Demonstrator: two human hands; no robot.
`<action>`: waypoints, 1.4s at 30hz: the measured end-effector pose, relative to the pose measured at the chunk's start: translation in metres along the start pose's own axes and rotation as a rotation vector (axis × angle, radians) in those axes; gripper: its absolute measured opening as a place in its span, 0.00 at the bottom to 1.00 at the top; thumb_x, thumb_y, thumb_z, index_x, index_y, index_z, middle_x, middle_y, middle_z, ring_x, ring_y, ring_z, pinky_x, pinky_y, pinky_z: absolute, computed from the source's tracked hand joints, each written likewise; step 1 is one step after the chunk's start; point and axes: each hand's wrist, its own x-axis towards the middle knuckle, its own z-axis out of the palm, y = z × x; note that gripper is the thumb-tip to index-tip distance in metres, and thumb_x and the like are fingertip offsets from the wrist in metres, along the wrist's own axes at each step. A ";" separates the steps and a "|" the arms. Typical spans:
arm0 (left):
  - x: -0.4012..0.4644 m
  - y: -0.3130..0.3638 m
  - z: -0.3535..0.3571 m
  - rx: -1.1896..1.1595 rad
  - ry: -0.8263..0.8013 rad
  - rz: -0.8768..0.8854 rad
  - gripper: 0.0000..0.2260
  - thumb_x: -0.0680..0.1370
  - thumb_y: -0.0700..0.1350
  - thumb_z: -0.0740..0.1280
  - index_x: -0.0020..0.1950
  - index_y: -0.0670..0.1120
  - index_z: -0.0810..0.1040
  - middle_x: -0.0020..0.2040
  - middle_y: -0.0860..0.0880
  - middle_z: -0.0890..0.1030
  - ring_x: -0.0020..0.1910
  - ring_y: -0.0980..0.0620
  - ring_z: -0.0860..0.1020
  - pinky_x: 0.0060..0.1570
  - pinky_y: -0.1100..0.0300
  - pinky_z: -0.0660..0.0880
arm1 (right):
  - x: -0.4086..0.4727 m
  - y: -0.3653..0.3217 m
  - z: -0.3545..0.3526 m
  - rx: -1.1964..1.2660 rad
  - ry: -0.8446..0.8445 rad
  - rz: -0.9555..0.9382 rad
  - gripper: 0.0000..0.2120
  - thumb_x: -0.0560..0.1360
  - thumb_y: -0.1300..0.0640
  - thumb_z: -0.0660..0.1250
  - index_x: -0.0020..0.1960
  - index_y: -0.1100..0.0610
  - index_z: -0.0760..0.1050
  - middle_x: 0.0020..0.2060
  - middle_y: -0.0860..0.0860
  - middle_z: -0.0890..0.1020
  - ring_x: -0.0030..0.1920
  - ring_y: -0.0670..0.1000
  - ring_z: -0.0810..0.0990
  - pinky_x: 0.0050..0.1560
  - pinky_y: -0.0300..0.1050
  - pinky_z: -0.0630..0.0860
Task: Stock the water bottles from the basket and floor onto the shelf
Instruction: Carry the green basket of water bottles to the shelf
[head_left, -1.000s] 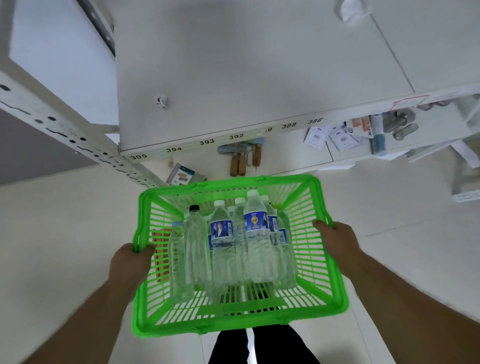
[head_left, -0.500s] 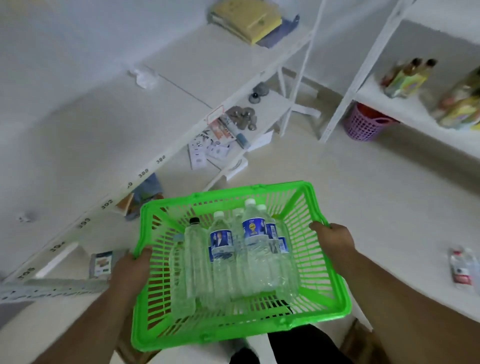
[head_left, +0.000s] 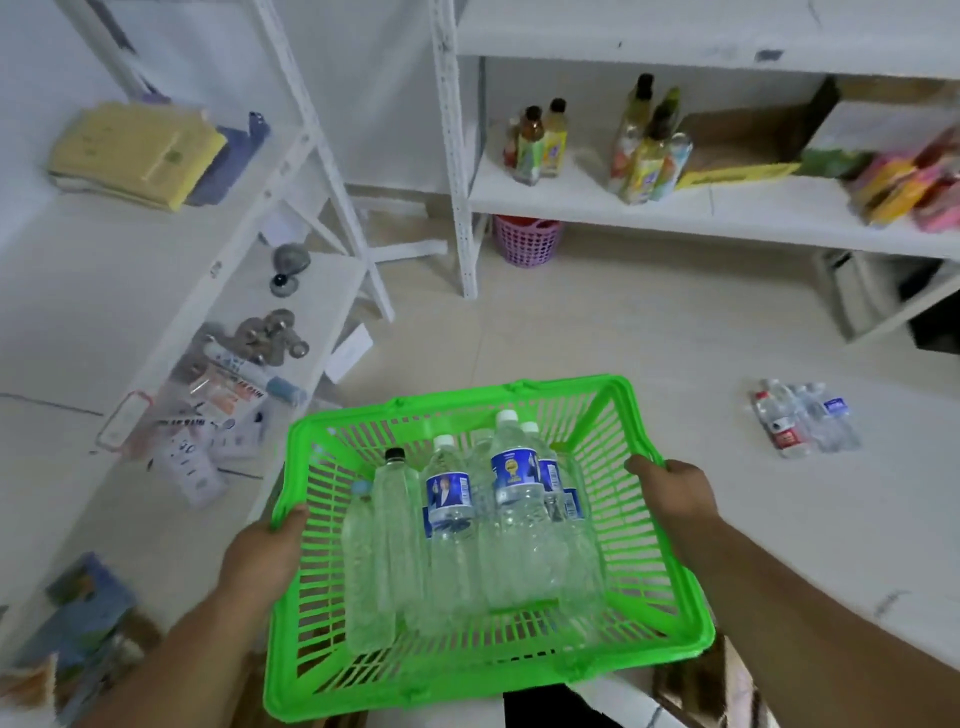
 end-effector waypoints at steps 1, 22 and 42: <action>0.007 0.021 0.009 0.019 -0.010 0.017 0.28 0.78 0.63 0.62 0.46 0.37 0.83 0.45 0.34 0.83 0.47 0.37 0.82 0.51 0.47 0.78 | 0.014 -0.005 -0.009 0.011 0.016 0.015 0.18 0.71 0.48 0.71 0.39 0.64 0.76 0.30 0.55 0.75 0.32 0.56 0.74 0.33 0.47 0.68; 0.209 0.350 0.113 0.160 -0.170 0.233 0.27 0.81 0.58 0.59 0.52 0.33 0.79 0.51 0.32 0.80 0.53 0.34 0.78 0.49 0.49 0.72 | 0.242 -0.161 -0.031 0.108 0.250 0.229 0.24 0.73 0.37 0.66 0.40 0.59 0.80 0.41 0.59 0.84 0.44 0.60 0.83 0.52 0.58 0.81; 0.389 0.513 0.241 0.235 -0.182 0.169 0.25 0.82 0.59 0.56 0.51 0.36 0.77 0.50 0.34 0.79 0.47 0.37 0.76 0.46 0.50 0.71 | 0.500 -0.231 0.037 0.162 0.197 0.342 0.24 0.74 0.38 0.65 0.41 0.61 0.80 0.42 0.62 0.84 0.45 0.63 0.83 0.52 0.59 0.80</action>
